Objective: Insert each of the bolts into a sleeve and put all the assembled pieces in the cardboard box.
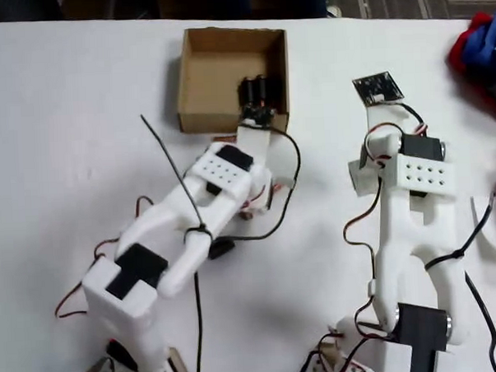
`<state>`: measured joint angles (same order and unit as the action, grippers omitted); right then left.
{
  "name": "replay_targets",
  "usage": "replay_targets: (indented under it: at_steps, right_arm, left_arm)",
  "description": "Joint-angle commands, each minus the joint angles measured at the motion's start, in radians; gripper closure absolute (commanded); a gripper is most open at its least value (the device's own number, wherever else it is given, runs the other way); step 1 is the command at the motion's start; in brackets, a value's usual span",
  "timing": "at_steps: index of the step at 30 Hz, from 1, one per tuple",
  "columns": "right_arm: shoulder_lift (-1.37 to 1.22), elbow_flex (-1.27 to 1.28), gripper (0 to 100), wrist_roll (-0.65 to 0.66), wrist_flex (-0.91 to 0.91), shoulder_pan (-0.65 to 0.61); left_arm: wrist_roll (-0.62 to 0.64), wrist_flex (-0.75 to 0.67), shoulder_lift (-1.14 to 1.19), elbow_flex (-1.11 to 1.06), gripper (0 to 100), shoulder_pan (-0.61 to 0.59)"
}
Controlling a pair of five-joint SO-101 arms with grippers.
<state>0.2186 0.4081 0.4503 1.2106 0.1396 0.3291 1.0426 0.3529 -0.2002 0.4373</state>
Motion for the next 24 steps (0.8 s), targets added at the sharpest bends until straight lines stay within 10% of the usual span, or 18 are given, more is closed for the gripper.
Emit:
replay_targets:
  at_steps: [1, 13, 24]
  right_arm:
    - [0.048, -0.008, 97.8, -0.003, -0.013, 0.007]
    - [0.048, -0.008, 97.8, -0.005, -0.013, 0.008]
    - [0.042, -0.005, 97.8, -0.005, -0.048, 0.004]
  left_arm:
    - [-0.031, 0.015, 0.083, 0.01, 88, 0.009]
    - [-0.021, 0.195, 0.201, 0.203, 89, -0.114]
    - [0.488, 0.359, 0.21, 0.225, 97, -0.247]
